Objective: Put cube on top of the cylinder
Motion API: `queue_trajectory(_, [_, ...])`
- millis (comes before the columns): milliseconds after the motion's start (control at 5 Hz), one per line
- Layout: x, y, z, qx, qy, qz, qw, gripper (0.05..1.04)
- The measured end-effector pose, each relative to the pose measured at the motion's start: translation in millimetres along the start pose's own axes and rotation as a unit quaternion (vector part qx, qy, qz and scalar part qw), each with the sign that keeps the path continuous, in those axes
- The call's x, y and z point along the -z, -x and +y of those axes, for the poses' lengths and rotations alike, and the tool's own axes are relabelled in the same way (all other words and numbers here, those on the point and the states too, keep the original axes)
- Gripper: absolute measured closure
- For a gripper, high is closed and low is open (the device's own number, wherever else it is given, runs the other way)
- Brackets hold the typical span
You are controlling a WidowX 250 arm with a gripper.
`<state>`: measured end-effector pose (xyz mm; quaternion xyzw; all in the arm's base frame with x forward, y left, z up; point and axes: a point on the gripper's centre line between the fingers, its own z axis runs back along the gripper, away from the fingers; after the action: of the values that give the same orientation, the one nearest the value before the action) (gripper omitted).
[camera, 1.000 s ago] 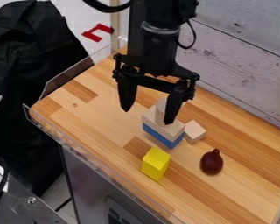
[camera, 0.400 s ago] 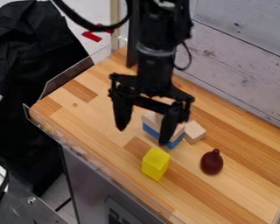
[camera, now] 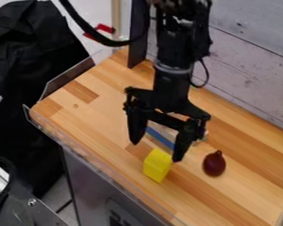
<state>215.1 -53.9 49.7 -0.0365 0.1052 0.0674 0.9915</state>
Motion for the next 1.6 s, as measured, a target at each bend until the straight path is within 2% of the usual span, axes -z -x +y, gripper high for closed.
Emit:
queue_trajectory(400, [14.3, 1.6, -0.3, -0.003, 0.005, 0.013, 0.9999, 0.083])
queue_trajectory(800, [44.1, -4.6, 5.5, -0.021, 0.016, 0.029, 0.9992, 0.083])
queue_trajectory(1000, [51.6, -4.9, 8.8, -0.024, 0.015, 0.042, 0.9987, 0.083])
queue_trajectory(1200, [53.1, -6.9, 8.8, -0.025, 0.015, 0.044, 0.9986, 0.121])
queue_trajectory(1400, [52.9, -8.1, 8.0, -0.027, 0.021, 0.041, 0.9986, 0.399])
queue_trajectory(1600, [52.6, -9.1, 7.8, -0.028, 0.022, 0.039, 0.9986, 0.537])
